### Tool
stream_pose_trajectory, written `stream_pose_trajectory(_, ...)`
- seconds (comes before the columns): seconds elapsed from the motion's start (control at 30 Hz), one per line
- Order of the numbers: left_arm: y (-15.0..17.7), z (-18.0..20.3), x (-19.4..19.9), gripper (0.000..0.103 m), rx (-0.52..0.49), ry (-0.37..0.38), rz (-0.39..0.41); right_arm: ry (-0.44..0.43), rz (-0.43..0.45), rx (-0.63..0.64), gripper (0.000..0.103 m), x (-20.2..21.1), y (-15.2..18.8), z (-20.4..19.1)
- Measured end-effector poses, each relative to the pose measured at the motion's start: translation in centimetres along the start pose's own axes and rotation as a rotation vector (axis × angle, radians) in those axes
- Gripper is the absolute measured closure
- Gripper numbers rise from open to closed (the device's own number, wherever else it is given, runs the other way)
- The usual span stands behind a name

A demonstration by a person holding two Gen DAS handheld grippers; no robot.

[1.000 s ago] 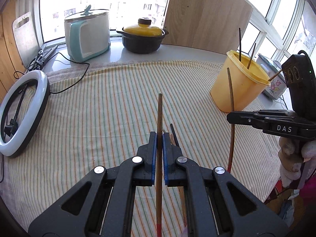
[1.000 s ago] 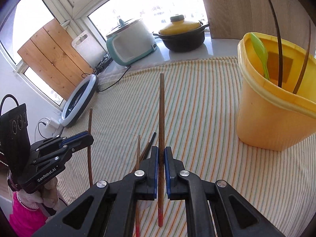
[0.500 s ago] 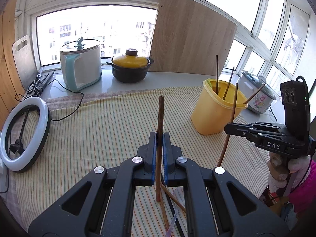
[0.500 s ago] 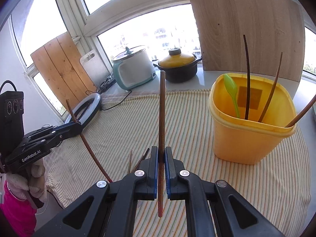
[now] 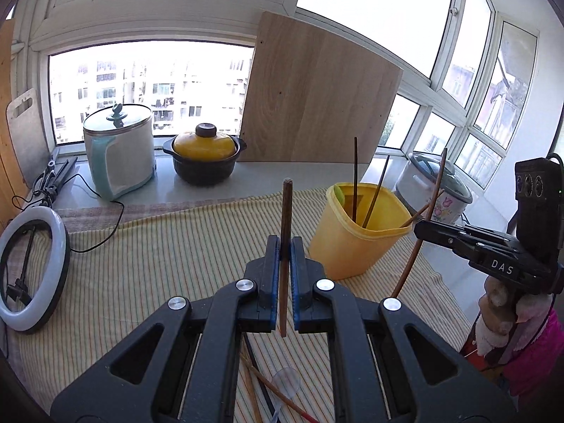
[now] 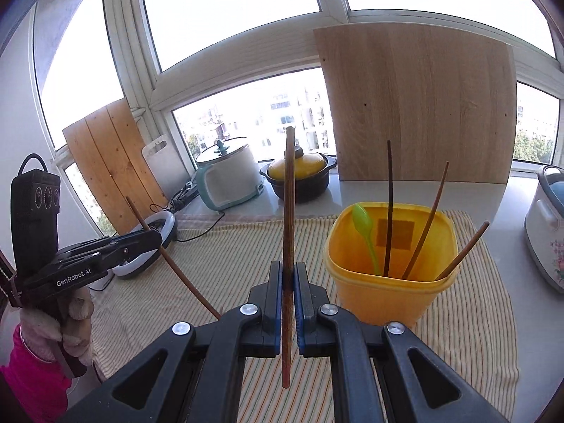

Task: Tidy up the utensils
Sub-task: 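Lift both held chopsticks and carry them over the yellow container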

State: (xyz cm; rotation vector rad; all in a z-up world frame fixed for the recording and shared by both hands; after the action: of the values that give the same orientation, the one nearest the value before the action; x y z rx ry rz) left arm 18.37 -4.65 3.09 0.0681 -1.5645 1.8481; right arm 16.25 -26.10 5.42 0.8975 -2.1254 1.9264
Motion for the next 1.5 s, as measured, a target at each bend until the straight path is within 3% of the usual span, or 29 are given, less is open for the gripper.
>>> stream_pose_trajectory(0.47, -5.1, 4.5, -0.7, 0.099, -0.020, 0.073, 0.085, 0.052, 0.115, -0.087, 0.099, 3.1, -4.0, 4.7)
stream_pose_trajectory(0.93, -9.4, 7.8, -1.4, 0.099, -0.034, 0.115, 0.161, 0.084, 0.196, -0.094, 0.099, 3.8, -7.2, 6.1)
stream_pose_trajectory(1.5, -9.7, 9.4, -6.3, 0.099, -0.026, 0.109, 0.113, 0.176, 0.272, -0.177, 0.099, 3.5, -8.4, 10.1)
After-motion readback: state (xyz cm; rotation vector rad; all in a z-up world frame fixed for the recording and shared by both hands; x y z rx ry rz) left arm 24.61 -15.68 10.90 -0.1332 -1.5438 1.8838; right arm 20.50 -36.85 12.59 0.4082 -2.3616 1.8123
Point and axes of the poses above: each gripper's, at about its wrist camera, not at the fingertips, and x roughly against the way its jaws point, z to its right, y to its underside, the point moved 5 cm from there along -x, roughly the way its jaws point, and after that the axes turned 7 degrees about z, right-handed, at the moved point
